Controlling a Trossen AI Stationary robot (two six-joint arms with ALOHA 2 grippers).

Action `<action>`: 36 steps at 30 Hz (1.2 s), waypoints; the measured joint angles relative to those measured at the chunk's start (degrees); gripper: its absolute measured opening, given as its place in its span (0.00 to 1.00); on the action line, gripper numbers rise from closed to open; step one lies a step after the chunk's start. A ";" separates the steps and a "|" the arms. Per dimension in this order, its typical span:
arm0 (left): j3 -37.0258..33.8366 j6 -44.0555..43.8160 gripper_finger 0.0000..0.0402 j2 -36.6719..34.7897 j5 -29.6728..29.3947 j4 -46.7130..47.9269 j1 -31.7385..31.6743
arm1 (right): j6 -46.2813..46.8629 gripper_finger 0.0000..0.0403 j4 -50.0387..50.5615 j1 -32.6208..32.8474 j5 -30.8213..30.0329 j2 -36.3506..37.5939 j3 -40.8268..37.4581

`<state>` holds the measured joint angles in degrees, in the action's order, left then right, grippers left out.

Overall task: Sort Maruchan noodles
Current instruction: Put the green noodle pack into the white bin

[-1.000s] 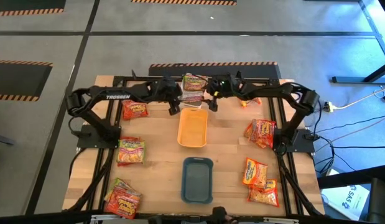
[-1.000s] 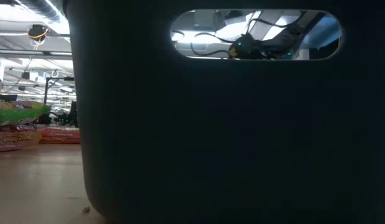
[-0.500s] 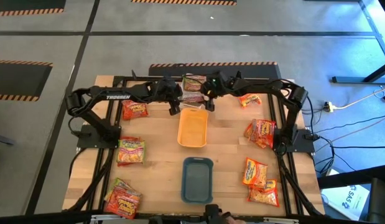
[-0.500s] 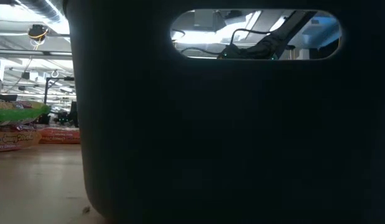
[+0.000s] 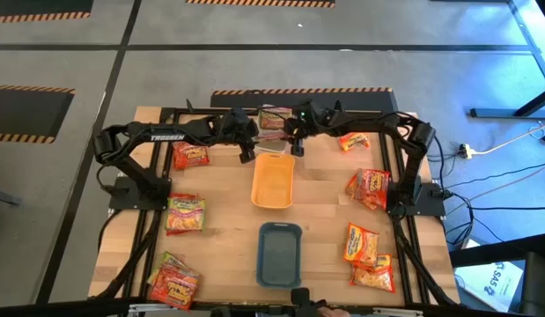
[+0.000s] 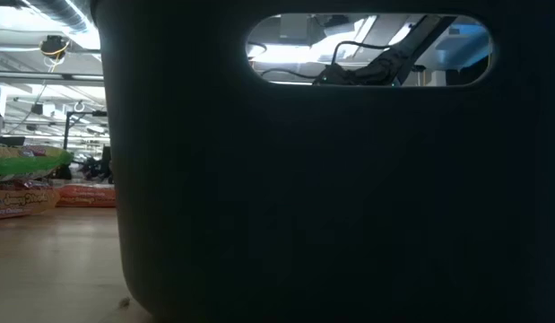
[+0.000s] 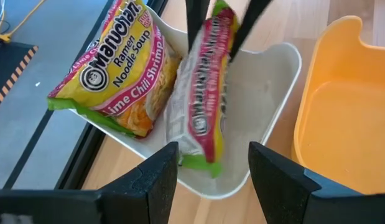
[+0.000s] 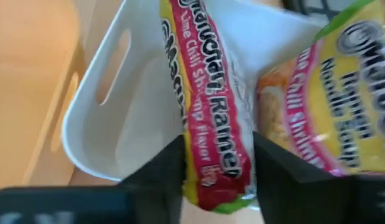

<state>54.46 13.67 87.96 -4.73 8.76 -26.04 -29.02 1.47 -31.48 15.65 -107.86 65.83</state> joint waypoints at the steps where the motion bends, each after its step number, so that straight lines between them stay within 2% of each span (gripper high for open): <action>1: 0.00 0.00 0.47 0.00 0.00 -0.15 0.00 | -0.01 0.25 -0.13 -0.03 0.08 0.08 0.02; 5: 0.00 0.00 0.47 0.00 0.00 -0.72 0.00 | 1.20 0.12 -0.32 -0.04 0.21 0.09 -0.01; 10: -0.02 0.02 0.47 0.00 0.00 -0.73 0.00 | 5.72 0.05 1.10 -0.32 -0.01 2.00 -0.20; 14: -0.02 0.02 0.47 0.00 -0.23 -0.71 0.00 | 11.08 0.04 1.94 -0.94 -0.88 4.35 -0.20; 17: -0.02 -0.02 0.47 -0.30 -0.41 -0.57 -0.02 | 18.51 0.04 1.86 -2.38 -0.95 4.89 -0.20; 23: -0.02 -1.38 0.47 -0.31 -0.48 -0.41 0.00 | 29.90 0.04 3.35 -6.76 4.58 4.71 -0.20; 30: 0.00 -1.51 0.47 -0.31 -0.13 -0.34 0.00 | 33.69 0.08 4.81 -9.57 8.99 4.51 -0.20; 33: 0.00 -1.51 0.47 -0.31 -0.07 -0.33 0.07 | 33.69 0.08 4.79 -9.65 6.65 3.65 -0.11; 36: 0.00 -1.51 0.47 -0.31 -0.07 -0.34 0.38 | 32.10 0.08 4.12 -8.90 1.84 3.56 -0.09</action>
<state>54.46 12.16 87.66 -4.80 8.42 -25.66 3.08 5.59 -40.39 17.48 -104.31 65.73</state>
